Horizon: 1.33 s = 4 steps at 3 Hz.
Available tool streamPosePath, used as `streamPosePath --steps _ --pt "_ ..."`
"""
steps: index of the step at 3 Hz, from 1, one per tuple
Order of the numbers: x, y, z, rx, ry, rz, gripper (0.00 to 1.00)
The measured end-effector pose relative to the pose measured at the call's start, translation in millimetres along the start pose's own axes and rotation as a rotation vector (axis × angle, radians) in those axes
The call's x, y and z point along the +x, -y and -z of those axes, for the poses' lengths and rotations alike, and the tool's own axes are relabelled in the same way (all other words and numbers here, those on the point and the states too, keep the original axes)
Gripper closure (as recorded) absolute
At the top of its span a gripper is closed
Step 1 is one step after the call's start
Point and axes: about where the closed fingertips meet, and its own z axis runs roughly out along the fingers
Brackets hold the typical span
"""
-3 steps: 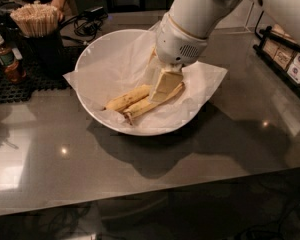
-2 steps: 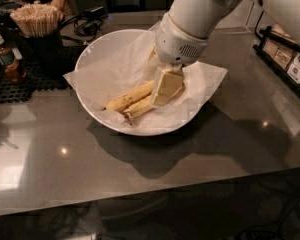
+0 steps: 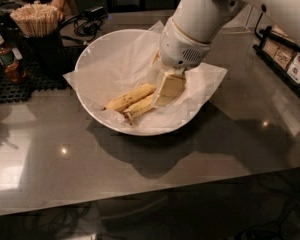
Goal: Pick banana from white bowl
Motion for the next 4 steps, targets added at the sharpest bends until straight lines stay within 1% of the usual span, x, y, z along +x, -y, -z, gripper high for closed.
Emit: streamPosePath --steps 1,2,3,4 --pt "10.9 0.1 -6.7 0.001 -0.003 -0.039 0.43" --pt "17.8 2.9 -11.2 0.005 -0.033 -0.061 0.28" --pt "18.9 10.7 -11.4 0.032 -0.080 -0.065 0.26" --pt "25.0 16.4 -14.3 0.053 -0.126 -0.082 0.25"
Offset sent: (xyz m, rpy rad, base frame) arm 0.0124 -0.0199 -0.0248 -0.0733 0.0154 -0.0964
